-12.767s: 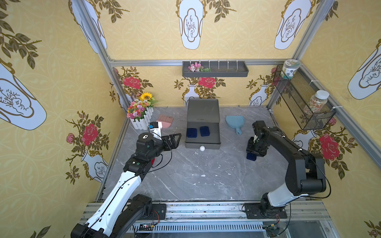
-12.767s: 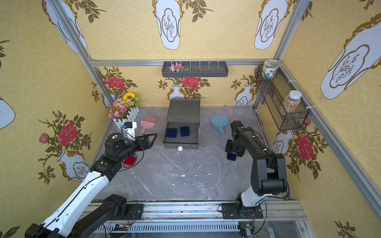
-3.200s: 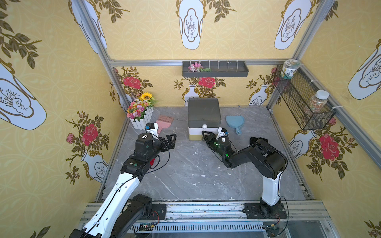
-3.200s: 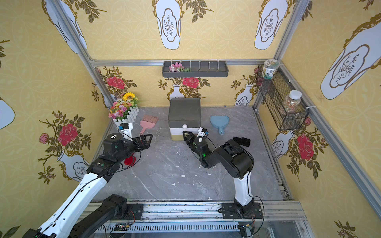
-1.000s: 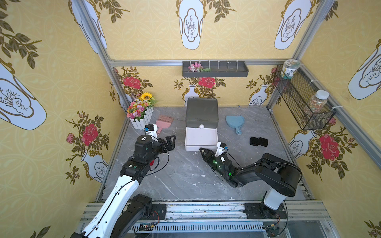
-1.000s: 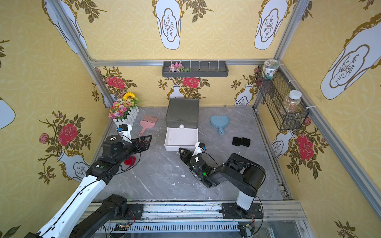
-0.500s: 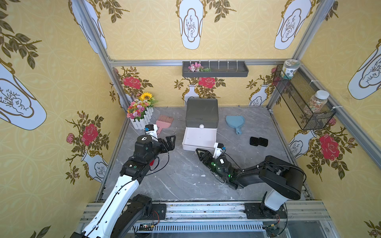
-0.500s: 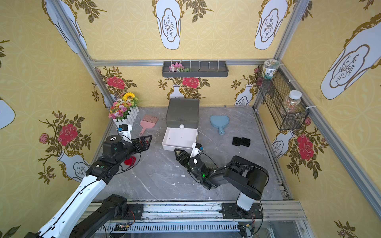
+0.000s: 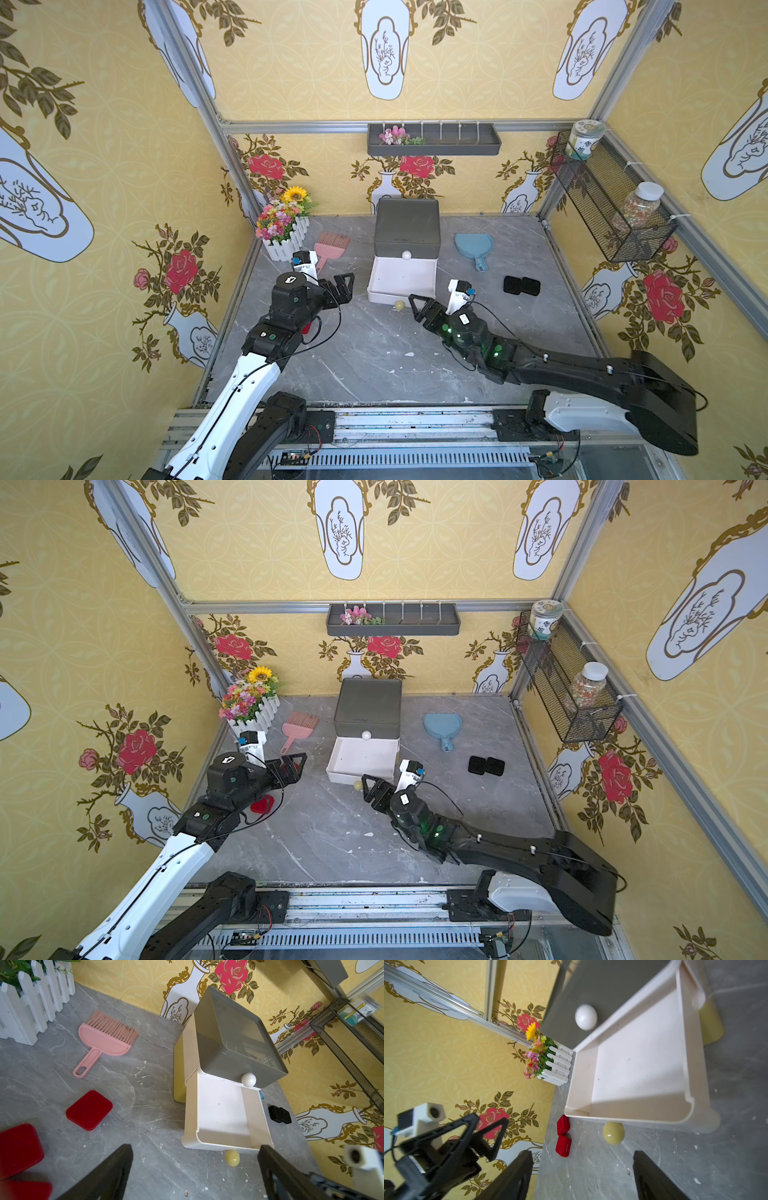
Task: Place the brooch boxes into the drawer by color
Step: Pick up the brooch box from the center of the board.
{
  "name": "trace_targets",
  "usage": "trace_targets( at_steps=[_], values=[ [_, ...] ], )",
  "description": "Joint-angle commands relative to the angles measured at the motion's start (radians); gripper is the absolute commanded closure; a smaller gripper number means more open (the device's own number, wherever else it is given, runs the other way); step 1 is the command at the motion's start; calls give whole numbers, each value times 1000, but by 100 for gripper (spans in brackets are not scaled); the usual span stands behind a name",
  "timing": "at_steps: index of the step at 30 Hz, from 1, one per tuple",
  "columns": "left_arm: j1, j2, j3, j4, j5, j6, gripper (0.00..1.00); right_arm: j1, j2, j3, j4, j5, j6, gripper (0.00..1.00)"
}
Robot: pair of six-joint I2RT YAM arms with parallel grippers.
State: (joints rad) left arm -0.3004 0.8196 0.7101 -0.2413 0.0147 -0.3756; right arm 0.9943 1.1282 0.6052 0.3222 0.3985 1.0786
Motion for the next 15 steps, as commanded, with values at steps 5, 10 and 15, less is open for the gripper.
trace_targets(
  at_steps=[5,10,15],
  values=[
    [1,3,-11,9,4,-9,0,-447,-74,513,-1078,-114,-384,10],
    [1,17,-12,17,15,-11,0,-827,140,738,-1303,-393,-623,8],
    [1,5,-16,16,12,-13,0,-883,352,830,-1358,-373,-695,7]
  ],
)
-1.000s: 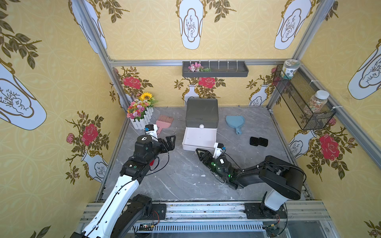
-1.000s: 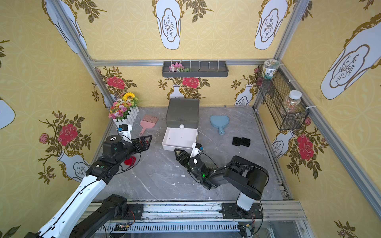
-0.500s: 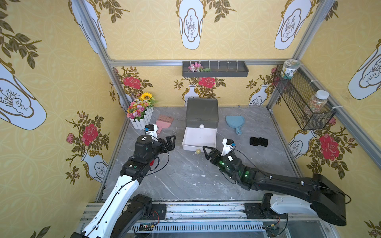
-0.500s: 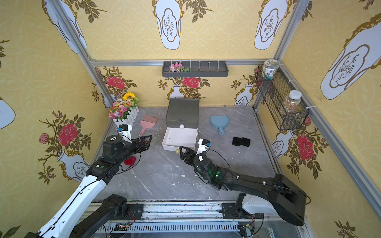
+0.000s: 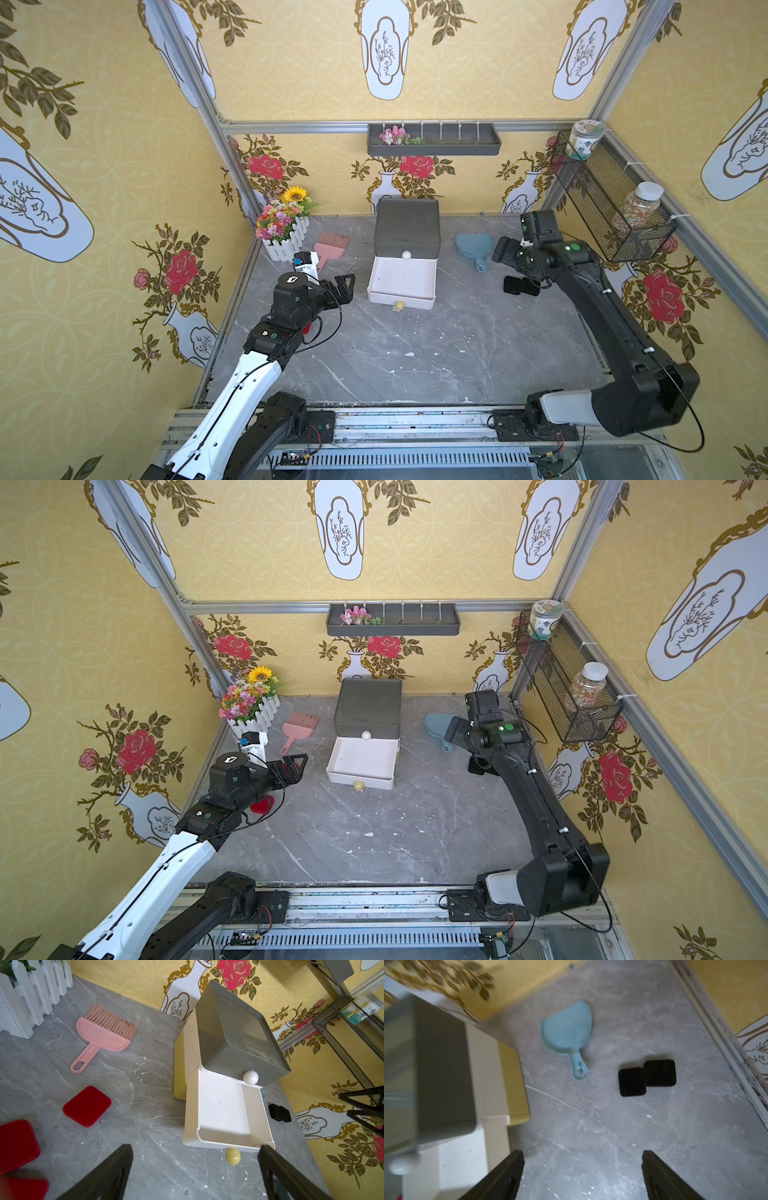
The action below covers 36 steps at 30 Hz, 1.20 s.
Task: Place the brooch boxes into the drawer by color
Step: Pick up the brooch box from the center of the board.
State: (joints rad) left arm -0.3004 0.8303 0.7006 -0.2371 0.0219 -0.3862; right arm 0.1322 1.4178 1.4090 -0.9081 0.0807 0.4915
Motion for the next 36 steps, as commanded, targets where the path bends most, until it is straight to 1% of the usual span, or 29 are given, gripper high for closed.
trace_targets(
  at_steps=[1,3,10,16,23,27,32,36],
  values=[
    [1,-8,-6,10,4,-3,0,-32,86,27,-118,-62,-113,7],
    [1,-11,-5,7,3,-2,0,-72,131,16,-81,-90,-124,7],
    [1,-13,-4,5,9,-1,0,-206,266,-18,-6,-125,-193,6],
    [1,-3,-6,15,12,-2,0,-279,376,-28,58,-141,-236,7],
    [1,12,1,16,13,2,0,-290,474,-37,120,-161,-276,7],
    [1,28,3,19,15,1,0,-290,527,-36,164,-132,-290,8],
    [1,40,5,21,15,3,0,-290,560,-22,205,-134,-306,11],
    [1,55,9,21,13,7,0,-289,586,11,200,-134,-315,13]
  ],
)
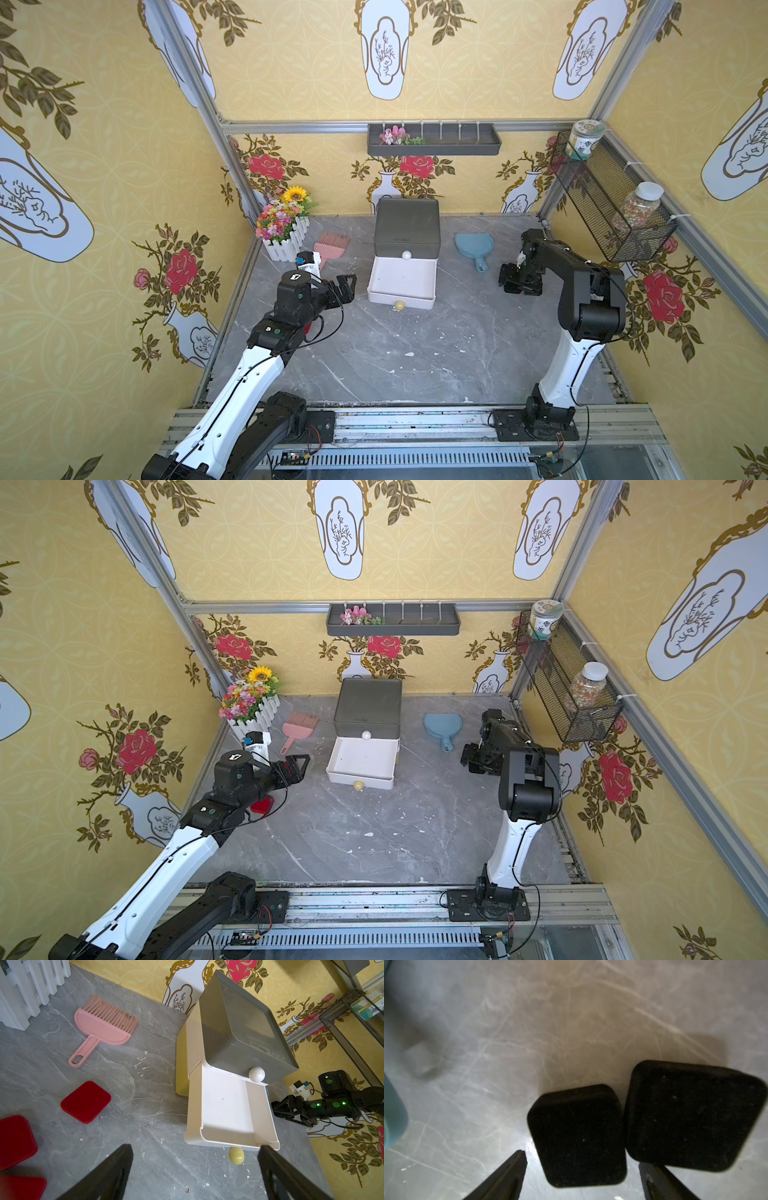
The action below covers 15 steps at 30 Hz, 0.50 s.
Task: Place the brooch boxes into the drawer by color
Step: Pick up the brooch box from the center of the board.
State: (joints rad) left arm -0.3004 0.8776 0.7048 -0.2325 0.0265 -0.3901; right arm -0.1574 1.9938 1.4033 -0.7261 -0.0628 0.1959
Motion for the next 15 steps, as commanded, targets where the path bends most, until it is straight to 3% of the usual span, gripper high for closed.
trace_targets(
  at_steps=[1,6,15],
  values=[
    [1,10,7,16,9,10,0,5,15,20,17,10,-21,14],
    [1,15,5,19,6,11,0,21,23,22,22,20,-23,21],
    [1,11,6,16,6,11,0,107,1,25,7,64,-10,46]
  ],
)
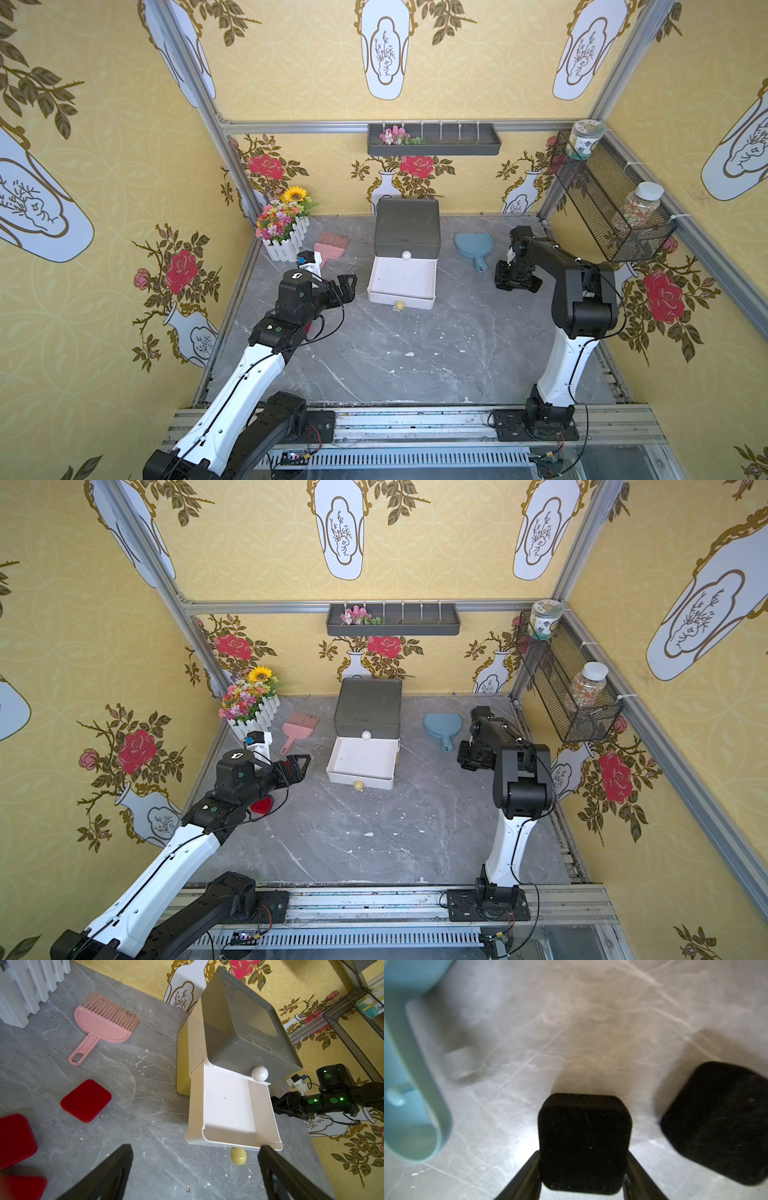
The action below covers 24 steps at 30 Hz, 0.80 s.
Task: Place the brooch boxes into the drawer by color
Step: Pick up the brooch box from the center of the board.
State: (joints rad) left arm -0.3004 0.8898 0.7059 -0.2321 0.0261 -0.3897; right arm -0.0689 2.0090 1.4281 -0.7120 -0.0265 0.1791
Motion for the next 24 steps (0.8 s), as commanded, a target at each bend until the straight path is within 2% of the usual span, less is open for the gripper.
trace_targets(
  at_steps=[1,6,12,17,20,24],
  values=[
    [1,-3,4,16,6,11,0,27,-19,-4,-7,30,12,48],
    [1,-17,0,11,5,10,0,74,-82,-39,-9,42,38,52],
    [1,-22,-2,14,5,6,0,163,-279,-81,-46,46,65,52],
    [1,-28,-9,20,2,2,0,320,-450,-70,-49,14,19,51],
    [1,-29,-14,27,3,-4,0,432,-495,-30,-59,26,-4,52],
    [1,-31,-15,22,-10,-6,0,577,-515,20,-16,-29,-3,52]
  ],
)
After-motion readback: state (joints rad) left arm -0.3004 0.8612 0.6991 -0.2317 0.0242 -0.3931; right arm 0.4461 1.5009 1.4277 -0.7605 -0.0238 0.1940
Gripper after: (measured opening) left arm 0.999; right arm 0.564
